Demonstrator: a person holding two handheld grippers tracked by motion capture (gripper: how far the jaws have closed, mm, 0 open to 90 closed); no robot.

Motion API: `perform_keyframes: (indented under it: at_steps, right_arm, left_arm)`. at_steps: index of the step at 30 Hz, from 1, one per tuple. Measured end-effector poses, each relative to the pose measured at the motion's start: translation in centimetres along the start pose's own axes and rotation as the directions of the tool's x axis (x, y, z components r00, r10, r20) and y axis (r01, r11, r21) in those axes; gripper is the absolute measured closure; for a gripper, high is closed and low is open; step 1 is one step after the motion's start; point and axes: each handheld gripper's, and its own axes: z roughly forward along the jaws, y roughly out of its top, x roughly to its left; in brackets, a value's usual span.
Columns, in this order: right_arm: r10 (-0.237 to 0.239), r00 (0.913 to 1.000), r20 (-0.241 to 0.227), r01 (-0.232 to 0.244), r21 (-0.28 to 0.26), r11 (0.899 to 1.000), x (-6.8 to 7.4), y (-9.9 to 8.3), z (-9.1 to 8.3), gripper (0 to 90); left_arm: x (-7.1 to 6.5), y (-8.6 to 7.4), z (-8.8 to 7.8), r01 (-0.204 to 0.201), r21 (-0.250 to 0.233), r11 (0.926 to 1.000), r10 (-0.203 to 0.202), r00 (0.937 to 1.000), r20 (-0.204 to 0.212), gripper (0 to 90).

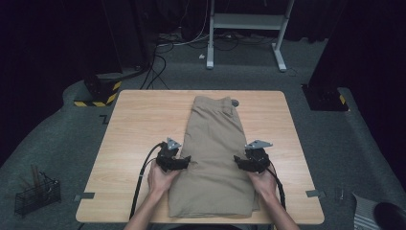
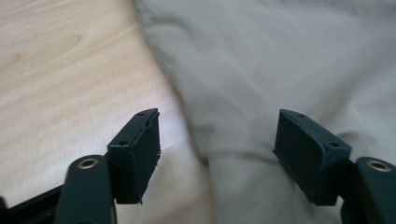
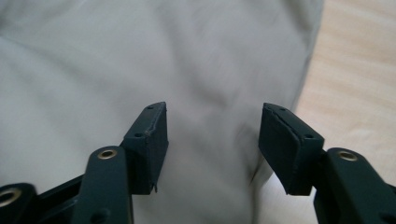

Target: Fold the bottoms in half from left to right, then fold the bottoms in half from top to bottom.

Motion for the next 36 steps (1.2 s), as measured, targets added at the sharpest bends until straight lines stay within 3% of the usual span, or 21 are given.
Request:
perform_keyframes:
  at_steps: [1, 4, 5, 6, 9, 12, 15, 17, 20, 23, 29, 34, 36]
  right_arm:
    - [-0.033, 0.9991, 0.025, 0.032, 0.035, 0.999, 0.6, -0.8, -0.1, 41.1]
    - [-0.04, 0.9979, 0.051, 0.037, 0.052, 0.998, 0.6, -1.5, 0.3, 40.5]
    - [-0.004, 0.9993, 0.037, 0.003, 0.039, 0.999, -0.1, -1.6, 0.4, 40.3]
    - [-0.004, 0.9993, 0.037, 0.003, 0.039, 0.999, -0.1, -1.6, 0.4, 40.3]
    - [0.026, 0.9979, 0.059, -0.029, 0.044, 0.999, -2.1, -0.8, 1.1, 38.3]
    - [0.055, 0.9967, 0.058, -0.059, 0.06, 0.996, -2.9, -0.4, 1.3, 38.3]
    - [0.071, 0.9959, 0.056, -0.074, 0.064, 0.995, -3.2, -0.5, 1.0, 38.0]
    - [0.104, 0.9933, 0.05, -0.106, 0.028, 0.994, -3.5, -0.9, 0.2, 37.6]
    - [0.126, 0.9908, 0.048, -0.127, 0.017, 0.992, -3.6, -0.8, 0.1, 36.2]
    - [0.147, 0.9877, 0.053, -0.149, 0.04, 0.988, -3.6, -0.6, 1.0, 31.5]
    - [0.083, 0.9924, 0.091, -0.089, 0.068, 0.994, -2.5, -0.2, 1.6, 30.5]
    - [0.077, 0.9935, 0.084, -0.083, 0.074, 0.994, -2.4, -0.1, 1.6, 29.8]
    - [0.064, 0.9952, 0.074, -0.07, 0.083, 0.994, -2.1, -0.1, 1.6, 30.1]
  left_arm:
    - [-0.2, -0.7, -0.3, -0.016, 0.019, 0.9997, 0.016, 0.9998, -0.012, 29.7]
    - [-0.1, -1.2, 0.0, -0.023, 0.022, 0.9995, 0.023, 0.9996, -0.019, 28.1]
    - [0.2, -1.1, 0.4, -0.009, 0.01, 0.9999, 0.009, 0.9998, -0.018, 27.0]
    - [0.2, -1.1, 0.4, -0.009, 0.01, 0.9999, 0.009, 0.9998, -0.018, 26.3]
    - [0.8, -0.1, 1.5, 0.002, 0.005, 1.0, -0.002, 0.9994, -0.034, 23.6]
    - [1.3, 0.9, 1.8, 0.041, 0.041, 0.9983, -0.041, 0.9991, -0.012, 24.2]
    - [1.7, 1.1, 1.1, 0.084, 0.001, 0.9964, -0.084, 0.9963, 0.017, 26.8]
    - [2.4, 1.4, 0.6, 0.115, -0.047, 0.9922, -0.114, 0.9929, 0.033, 28.6]
    - [2.7, 1.8, 1.2, 0.132, -0.019, 0.991, -0.131, 0.9903, 0.046, 26.9]
    - [2.2, 2.4, 3.0, 0.093, 0.04, 0.9949, -0.094, 0.9947, 0.041, 26.1]
    - [1.2, 2.5, 3.2, 0.031, 0.063, 0.9975, -0.033, 0.9993, 0.02, 24.0]
    - [0.6, 2.4, 3.1, -0.031, 0.089, 0.9955, 0.03, 0.9995, 0.012, 21.4]
    - [0.6, 2.4, 3.1, -0.029, 0.09, 0.9955, 0.028, 0.9995, 0.013, 21.7]
